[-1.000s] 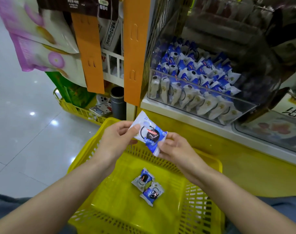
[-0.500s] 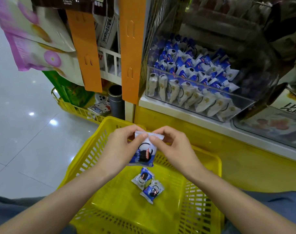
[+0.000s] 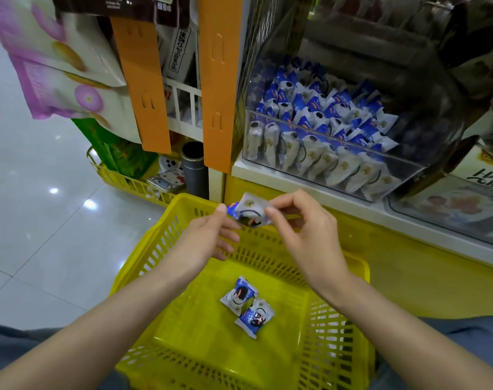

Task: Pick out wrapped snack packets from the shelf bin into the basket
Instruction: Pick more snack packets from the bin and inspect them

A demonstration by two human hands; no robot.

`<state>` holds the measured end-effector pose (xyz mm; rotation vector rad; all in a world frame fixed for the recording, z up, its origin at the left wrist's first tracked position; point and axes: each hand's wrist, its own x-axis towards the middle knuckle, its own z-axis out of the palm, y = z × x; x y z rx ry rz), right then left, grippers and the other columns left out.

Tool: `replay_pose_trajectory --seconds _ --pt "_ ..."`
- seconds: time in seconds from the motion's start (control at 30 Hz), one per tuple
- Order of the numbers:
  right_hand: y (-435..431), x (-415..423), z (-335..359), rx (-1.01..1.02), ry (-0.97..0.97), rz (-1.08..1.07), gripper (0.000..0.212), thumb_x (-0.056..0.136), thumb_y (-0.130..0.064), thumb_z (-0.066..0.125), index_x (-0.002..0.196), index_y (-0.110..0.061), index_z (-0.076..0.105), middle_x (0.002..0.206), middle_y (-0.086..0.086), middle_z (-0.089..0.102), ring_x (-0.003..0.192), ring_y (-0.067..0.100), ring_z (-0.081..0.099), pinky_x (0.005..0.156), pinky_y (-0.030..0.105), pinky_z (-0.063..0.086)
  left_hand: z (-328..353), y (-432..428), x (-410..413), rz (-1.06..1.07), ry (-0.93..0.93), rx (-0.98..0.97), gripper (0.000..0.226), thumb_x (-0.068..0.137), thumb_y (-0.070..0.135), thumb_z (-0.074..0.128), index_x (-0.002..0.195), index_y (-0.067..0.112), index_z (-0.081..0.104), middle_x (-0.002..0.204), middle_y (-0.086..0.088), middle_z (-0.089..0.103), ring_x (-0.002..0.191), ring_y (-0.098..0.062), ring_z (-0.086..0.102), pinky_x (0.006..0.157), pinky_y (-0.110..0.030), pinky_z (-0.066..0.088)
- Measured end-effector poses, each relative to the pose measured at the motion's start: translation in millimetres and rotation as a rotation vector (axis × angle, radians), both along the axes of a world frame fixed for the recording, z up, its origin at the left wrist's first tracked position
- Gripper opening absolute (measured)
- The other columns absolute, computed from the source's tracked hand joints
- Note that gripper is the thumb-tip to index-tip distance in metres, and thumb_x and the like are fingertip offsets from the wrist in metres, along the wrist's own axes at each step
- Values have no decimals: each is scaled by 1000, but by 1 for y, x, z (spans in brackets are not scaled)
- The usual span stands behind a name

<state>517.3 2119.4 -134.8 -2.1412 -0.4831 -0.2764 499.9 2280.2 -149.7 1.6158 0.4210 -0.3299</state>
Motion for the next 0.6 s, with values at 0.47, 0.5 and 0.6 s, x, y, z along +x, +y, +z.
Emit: replay_pose_trajectory --seconds 0.47,0.5,0.6 --pt "19 -9 -28 111 691 16 30 96 -27 44 120 -10 51 115 2 60 98 7 59 81 15 47 -9 0 -5 116 17 -138 20 93 14 52 111 13 60 98 -5 71 91 -19 67 90 -36 50" --pt "19 -8 -29 217 817 32 30 98 -25 42 119 -8 55 114 6 63 99 13 62 82 21 50 -13 -2 -5 99 29 -149 21 92 13 52 113 14 58 96 -5 71 88 -18 67 87 -36 51" --pt "22 -10 -29 461 1019 70 28 98 -16 42 117 -2 58 112 14 66 97 20 65 82 29 55 -24 -5 -9 56 -35 -46 32 91 7 54 122 11 49 90 2 65 78 -13 63 78 -31 50"
